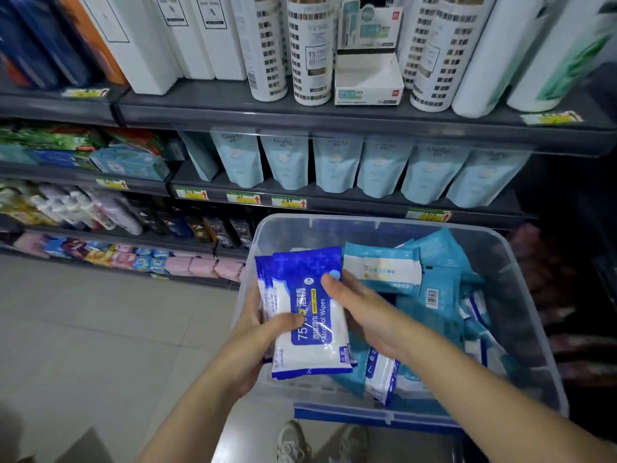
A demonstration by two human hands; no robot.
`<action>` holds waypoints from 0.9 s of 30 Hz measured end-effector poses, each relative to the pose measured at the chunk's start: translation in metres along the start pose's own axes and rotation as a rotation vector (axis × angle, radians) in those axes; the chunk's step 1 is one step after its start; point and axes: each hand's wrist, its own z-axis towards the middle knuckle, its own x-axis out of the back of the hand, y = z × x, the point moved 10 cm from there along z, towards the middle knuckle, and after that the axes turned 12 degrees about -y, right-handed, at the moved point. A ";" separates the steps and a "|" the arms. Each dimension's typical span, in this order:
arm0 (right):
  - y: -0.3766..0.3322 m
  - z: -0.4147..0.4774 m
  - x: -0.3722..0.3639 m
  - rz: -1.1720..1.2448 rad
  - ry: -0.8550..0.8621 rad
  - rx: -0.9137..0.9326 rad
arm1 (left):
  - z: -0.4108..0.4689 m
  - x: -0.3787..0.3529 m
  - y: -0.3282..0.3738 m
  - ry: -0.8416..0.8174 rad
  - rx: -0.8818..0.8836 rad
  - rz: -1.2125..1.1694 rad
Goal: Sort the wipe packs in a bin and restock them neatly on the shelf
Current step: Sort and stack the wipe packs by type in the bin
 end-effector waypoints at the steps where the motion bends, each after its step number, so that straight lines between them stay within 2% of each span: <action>1: 0.006 0.004 -0.005 0.086 -0.022 -0.028 | 0.000 -0.003 -0.002 -0.013 0.019 0.005; 8: 0.027 0.018 -0.011 0.259 -0.050 -0.090 | 0.001 -0.009 -0.004 -0.105 0.126 0.138; 12: 0.043 0.026 -0.013 0.280 0.002 -0.133 | -0.002 -0.003 0.008 -0.067 0.144 0.382; 13: 0.047 0.028 -0.014 0.301 0.008 -0.149 | -0.006 0.000 0.011 -0.041 0.156 0.499; 15: 0.054 0.033 -0.017 0.345 0.012 -0.155 | -0.017 0.010 0.026 0.067 0.180 0.981; 16: 0.057 0.037 -0.019 0.366 0.017 -0.151 | -0.024 0.015 0.038 0.173 0.162 1.200; 17: 0.063 0.042 -0.021 0.385 0.030 -0.150 | -0.031 0.020 0.053 0.298 0.077 1.282; 19: 0.077 0.053 -0.020 0.385 0.083 -0.138 | -0.047 0.032 0.080 0.486 -0.137 1.179; 20: 0.083 0.059 -0.020 0.367 0.112 -0.128 | -0.051 0.043 0.085 0.546 -0.191 1.147; 21: 0.089 0.064 -0.019 0.347 0.139 -0.125 | -0.048 0.058 0.080 0.553 -0.162 1.120; 24: 0.095 0.076 -0.024 0.315 0.161 -0.166 | -0.033 0.091 0.040 0.410 -0.003 0.889; 27: 0.090 0.076 -0.028 0.287 0.113 -0.215 | -0.025 0.089 0.017 0.240 -0.015 0.777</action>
